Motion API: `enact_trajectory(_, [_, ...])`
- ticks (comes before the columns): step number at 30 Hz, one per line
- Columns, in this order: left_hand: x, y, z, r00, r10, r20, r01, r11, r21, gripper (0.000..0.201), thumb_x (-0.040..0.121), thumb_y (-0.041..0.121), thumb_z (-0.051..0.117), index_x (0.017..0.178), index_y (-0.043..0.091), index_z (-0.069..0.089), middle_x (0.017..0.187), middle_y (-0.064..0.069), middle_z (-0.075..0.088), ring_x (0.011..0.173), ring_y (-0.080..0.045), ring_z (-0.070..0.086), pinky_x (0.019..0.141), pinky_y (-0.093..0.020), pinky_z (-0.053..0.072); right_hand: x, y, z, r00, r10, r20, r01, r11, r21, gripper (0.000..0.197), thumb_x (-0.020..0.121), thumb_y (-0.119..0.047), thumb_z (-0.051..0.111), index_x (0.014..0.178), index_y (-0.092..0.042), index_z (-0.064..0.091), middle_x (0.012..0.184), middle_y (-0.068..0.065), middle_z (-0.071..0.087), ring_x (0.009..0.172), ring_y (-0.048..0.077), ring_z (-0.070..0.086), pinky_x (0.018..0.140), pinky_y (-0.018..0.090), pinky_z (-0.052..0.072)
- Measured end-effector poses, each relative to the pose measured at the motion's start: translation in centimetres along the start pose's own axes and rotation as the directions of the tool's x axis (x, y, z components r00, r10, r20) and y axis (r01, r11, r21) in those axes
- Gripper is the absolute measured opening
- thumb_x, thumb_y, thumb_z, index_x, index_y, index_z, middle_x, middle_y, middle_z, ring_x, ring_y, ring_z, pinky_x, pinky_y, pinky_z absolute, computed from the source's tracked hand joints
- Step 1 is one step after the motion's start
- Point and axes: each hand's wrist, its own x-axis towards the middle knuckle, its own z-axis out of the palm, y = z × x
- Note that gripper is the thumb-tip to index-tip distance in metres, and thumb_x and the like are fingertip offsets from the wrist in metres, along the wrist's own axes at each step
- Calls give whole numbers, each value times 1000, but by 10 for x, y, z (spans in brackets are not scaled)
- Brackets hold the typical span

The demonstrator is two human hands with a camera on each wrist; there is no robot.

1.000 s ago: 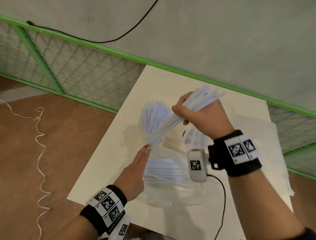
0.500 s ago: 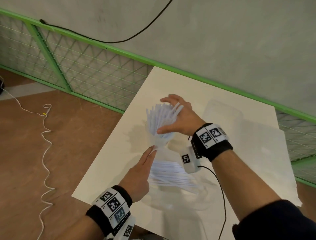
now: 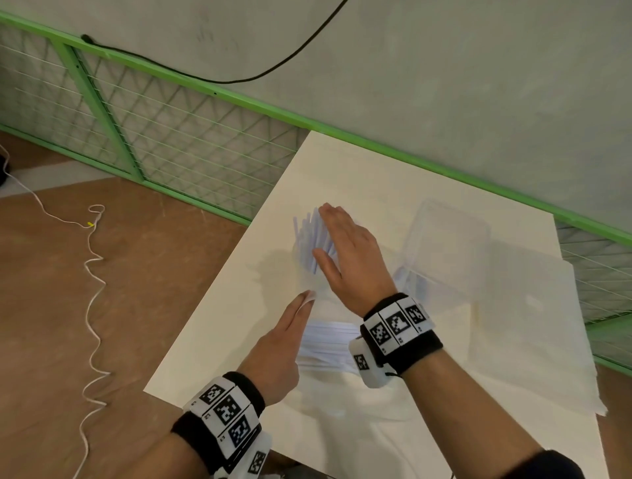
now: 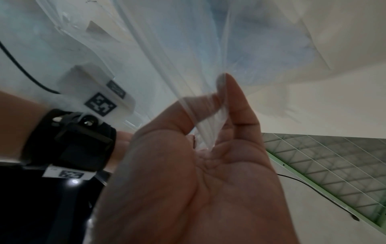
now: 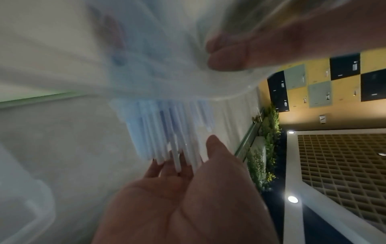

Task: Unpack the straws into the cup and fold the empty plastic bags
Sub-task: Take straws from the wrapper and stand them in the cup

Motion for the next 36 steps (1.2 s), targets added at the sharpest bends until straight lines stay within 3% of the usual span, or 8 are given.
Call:
enact_trajectory(5, [-2,-1,-1,1000,-2,6,2,1000,11,108,72,-17,38,151,40,-8,153,34,-20,124,-21,53,88,-34,53,5,3,12,999,-36,25,39,987,-154,57,96,-30,43,147,-6,37,152,8,41,142,24,34,111,44,34])
enact_trajectory(10, [-2,1,-3,1000,-11,0,11,1000,15,106,74,-17,40,151,38,-10,153,32,-22,126,-14,50,89,-29,52,9,-5,9,1000,-30,-1,29,986,-162,63,99,-39,34,154,-11,20,162,4,21,149,19,18,117,34,15])
enact_trajectory(21, [-1,6,-1,997,-68,22,66,995,79,104,77,-13,42,152,36,-11,153,30,-25,102,-22,63,75,-31,54,23,-15,14,970,-55,236,158,882,-443,63,100,-53,23,154,-21,24,160,-7,25,150,21,15,115,51,11])
enact_trajectory(25, [2,10,-2,995,-95,33,93,993,71,102,79,-12,42,152,37,-8,153,29,-20,79,-19,59,64,-25,47,19,-38,-12,994,-96,57,110,936,-334,54,101,-48,30,149,-24,36,159,-7,28,149,22,17,109,51,11])
enact_trajectory(29, [2,9,-1,992,-121,24,120,992,42,95,79,-11,42,153,34,4,159,22,-7,81,-20,55,64,-19,36,-38,-57,-19,948,-262,-181,256,965,-55,31,77,-6,44,93,-12,70,93,4,70,79,29,63,67,38,46])
enact_trajectory(32, [2,5,0,999,-29,41,30,999,-27,107,74,-16,42,148,45,-7,152,37,-16,119,-21,54,88,-31,50,-91,-44,2,984,-88,156,97,994,-52,25,75,-3,44,87,-14,63,78,3,64,64,29,60,48,32,43])
enact_trajectory(34, [4,5,4,999,-4,44,5,1000,-26,110,71,-18,41,152,39,-5,153,36,-16,126,-21,49,92,-38,52,-118,-22,27,905,105,413,-42,987,-158,31,78,3,52,103,-12,63,93,8,64,78,33,62,54,36,45])
enact_trajectory(36, [6,8,7,999,10,49,-8,999,-32,109,71,-19,42,154,36,-2,154,35,-15,130,-16,45,93,-36,52,-137,-2,50,860,196,471,-78,963,-259,46,69,6,66,112,-10,63,101,10,63,82,33,62,59,38,49])
